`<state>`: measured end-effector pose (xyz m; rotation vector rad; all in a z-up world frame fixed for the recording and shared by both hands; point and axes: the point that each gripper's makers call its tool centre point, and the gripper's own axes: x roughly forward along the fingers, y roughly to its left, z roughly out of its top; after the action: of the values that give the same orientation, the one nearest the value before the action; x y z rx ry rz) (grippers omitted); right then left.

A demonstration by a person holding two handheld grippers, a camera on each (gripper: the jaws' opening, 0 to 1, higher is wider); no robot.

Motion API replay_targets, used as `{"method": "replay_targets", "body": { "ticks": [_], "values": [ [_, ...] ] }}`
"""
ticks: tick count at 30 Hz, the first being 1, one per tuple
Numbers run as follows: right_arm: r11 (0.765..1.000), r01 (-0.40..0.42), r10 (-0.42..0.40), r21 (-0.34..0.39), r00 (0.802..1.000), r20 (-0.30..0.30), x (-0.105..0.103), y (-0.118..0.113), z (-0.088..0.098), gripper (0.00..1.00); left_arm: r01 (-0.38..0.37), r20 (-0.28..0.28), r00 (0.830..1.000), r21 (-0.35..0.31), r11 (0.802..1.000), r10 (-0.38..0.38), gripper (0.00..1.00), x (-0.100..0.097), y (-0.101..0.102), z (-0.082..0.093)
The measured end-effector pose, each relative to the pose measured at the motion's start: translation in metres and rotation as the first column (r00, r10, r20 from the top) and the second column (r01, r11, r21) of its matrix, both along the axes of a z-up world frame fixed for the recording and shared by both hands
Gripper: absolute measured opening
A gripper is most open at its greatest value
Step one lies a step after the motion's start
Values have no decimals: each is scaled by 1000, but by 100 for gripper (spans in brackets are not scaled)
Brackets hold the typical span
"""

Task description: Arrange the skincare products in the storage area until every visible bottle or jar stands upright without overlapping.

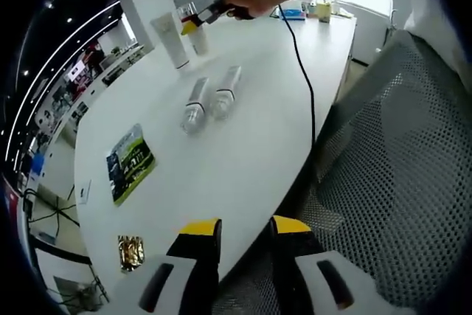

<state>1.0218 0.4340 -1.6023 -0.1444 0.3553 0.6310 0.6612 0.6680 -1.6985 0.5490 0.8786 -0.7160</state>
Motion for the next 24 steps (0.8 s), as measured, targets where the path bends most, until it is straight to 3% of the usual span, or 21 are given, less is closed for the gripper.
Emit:
{"method": "replay_targets", "body": {
  "ticks": [13,18,24],
  "values": [
    [998,-51,51,23,999,2,2,4,-11,33,13,4,1000,4,1000,-13,27,0,0,2],
    [997,-75,76,-14,997,15,2,6,-19,33,15,-4,1000,5,1000,-15,26,-1,-1,0],
    [997,-78,77,21,997,23,1,4,-21,33,14,-9,1000,9,1000,-14,26,-2,0,0]
  ]
}}
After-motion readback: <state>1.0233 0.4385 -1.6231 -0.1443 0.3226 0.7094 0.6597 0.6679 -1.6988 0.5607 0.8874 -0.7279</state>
